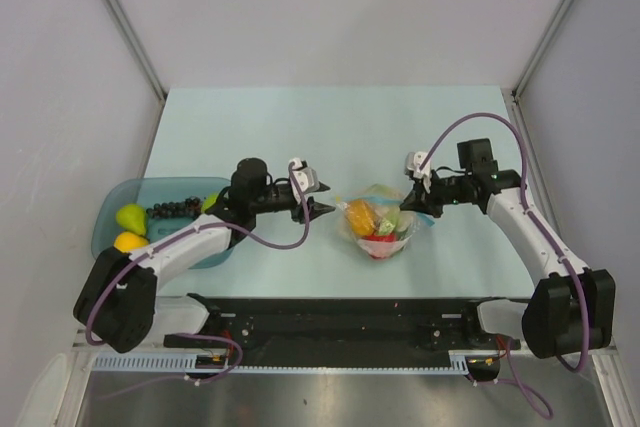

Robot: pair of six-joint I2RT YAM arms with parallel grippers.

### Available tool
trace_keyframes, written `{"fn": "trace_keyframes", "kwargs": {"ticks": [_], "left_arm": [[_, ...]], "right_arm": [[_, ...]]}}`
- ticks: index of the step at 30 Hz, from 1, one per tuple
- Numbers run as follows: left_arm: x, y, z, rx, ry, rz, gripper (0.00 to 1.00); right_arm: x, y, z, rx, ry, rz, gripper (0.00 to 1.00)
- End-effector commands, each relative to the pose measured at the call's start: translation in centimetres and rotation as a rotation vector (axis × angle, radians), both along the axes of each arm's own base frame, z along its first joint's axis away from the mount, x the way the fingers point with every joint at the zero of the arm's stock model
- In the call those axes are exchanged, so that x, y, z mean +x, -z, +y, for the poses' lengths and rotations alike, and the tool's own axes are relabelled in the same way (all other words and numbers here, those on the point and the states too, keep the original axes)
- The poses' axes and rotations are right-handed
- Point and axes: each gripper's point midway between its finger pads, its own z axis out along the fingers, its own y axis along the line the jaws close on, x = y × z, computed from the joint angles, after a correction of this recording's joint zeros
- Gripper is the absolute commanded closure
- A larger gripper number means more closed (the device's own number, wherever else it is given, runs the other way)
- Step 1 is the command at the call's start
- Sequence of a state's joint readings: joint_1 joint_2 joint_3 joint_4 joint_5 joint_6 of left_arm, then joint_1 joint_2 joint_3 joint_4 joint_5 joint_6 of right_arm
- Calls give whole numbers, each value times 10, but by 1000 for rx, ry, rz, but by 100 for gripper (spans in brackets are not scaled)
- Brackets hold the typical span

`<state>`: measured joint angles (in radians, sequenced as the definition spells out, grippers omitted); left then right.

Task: Place the food in the zip-top bag and seal the zipper
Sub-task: Adjust the zipper food storage bag at the center of the board.

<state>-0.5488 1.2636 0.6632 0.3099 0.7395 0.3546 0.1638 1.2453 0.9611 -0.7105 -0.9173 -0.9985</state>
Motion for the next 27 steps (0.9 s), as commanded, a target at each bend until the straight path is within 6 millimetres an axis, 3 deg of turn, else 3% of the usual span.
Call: {"fn": "trace_keyframes", "kwargs": {"ticks": [1,8,11,17,20,21,23,24,25,27], "left_arm": [[-10,-24,-16,-113,71,21,45],[-33,-26,-30,-97,182,-11,47],[-31,-21,-34,-94,164,1,50],[-14,-29,-41,-138,101,33,67],[-10,-31,-43,-142,96,33,84],[-10,-33,-43,-141,96,31,94],[-11,-33,-43,-128,100,32,100],[-9,-37,-45,-129,104,28,100],[-9,-38,-45,-123,105,33,100],[-12,-42,-48,-98,123,36,100]], "right_arm": [[6,-4,-3,23,-19,-78,100],[10,0,-12,18,-1,-66,100],[9,-1,-14,22,2,-65,100],[8,-2,-16,21,-1,-64,100],[8,-2,-18,15,-2,-64,100],[7,-1,-19,11,-1,-59,100],[6,-3,-19,1,-12,-62,98],[6,-5,-19,0,-13,-63,91],[6,-9,-19,1,-12,-61,61],[8,-28,-15,9,-13,-76,36]]}}
